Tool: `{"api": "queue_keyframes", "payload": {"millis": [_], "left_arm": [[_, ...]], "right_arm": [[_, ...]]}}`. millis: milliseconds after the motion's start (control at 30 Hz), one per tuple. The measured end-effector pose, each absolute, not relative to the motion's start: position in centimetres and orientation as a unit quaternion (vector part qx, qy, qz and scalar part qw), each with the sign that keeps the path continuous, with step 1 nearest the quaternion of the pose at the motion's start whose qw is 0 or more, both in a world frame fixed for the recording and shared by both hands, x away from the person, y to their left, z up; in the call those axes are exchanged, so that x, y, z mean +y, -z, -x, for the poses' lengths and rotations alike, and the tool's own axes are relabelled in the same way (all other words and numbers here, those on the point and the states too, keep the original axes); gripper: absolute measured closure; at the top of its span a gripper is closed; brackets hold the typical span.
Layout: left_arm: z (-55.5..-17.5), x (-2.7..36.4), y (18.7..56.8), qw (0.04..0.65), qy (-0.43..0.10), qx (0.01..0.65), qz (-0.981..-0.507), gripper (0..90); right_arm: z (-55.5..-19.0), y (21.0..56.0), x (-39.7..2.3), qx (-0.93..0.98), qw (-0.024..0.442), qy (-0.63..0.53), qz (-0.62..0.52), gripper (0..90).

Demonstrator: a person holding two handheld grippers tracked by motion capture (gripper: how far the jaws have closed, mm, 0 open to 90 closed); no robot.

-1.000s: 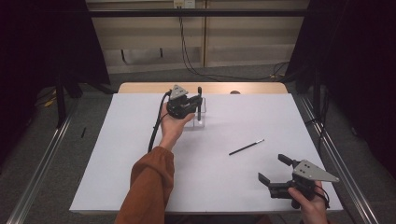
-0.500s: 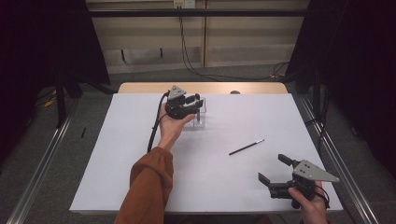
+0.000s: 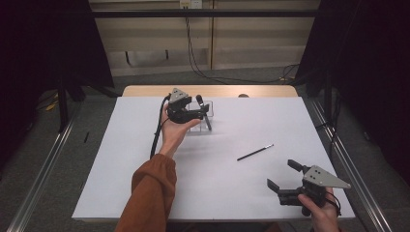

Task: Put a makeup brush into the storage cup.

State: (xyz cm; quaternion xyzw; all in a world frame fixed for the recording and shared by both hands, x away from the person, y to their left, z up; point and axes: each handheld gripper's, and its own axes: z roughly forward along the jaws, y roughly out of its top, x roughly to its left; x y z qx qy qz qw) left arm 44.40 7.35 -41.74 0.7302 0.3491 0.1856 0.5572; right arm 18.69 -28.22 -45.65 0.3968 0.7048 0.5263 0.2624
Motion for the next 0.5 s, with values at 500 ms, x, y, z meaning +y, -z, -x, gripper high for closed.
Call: {"api": "queue_keyframes", "payload": {"millis": [500], "left_arm": [[-43.5,9.7,41.2,0.563,-0.173,0.350,-0.729,2.8]], "right_arm": [[-18.7,45.7,-28.2,0.704,0.262,-0.527,-0.398,0.2]]}}
